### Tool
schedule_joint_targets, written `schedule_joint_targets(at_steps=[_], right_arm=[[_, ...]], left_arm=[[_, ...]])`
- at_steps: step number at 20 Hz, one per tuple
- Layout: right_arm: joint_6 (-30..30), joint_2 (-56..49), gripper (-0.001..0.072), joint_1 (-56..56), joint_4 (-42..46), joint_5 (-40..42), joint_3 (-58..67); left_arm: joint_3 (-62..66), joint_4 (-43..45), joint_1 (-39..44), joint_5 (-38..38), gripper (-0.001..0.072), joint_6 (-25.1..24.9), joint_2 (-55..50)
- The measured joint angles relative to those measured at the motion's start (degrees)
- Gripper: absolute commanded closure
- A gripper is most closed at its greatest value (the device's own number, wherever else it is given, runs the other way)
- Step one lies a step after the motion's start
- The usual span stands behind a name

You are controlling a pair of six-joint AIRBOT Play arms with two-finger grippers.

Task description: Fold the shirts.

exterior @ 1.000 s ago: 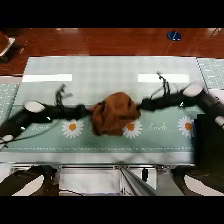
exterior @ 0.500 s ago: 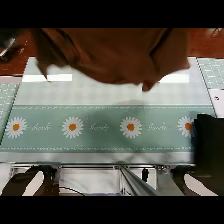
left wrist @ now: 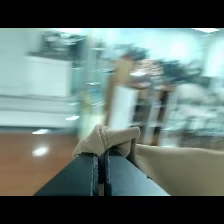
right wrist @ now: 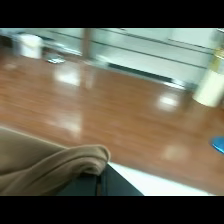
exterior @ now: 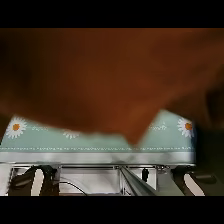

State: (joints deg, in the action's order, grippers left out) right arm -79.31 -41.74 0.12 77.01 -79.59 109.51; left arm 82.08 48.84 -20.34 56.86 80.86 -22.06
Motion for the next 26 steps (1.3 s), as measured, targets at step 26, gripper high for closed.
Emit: schedule_joint_targets(at_steps=[26], right_arm=[[-2.6, -46.9, 0.0689, 0.0, -11.5, 19.3, -22.4]], left_arm=[[-54.9, -11.2, -1.3, -16.9, 0.0685, -9.1, -28.2]])
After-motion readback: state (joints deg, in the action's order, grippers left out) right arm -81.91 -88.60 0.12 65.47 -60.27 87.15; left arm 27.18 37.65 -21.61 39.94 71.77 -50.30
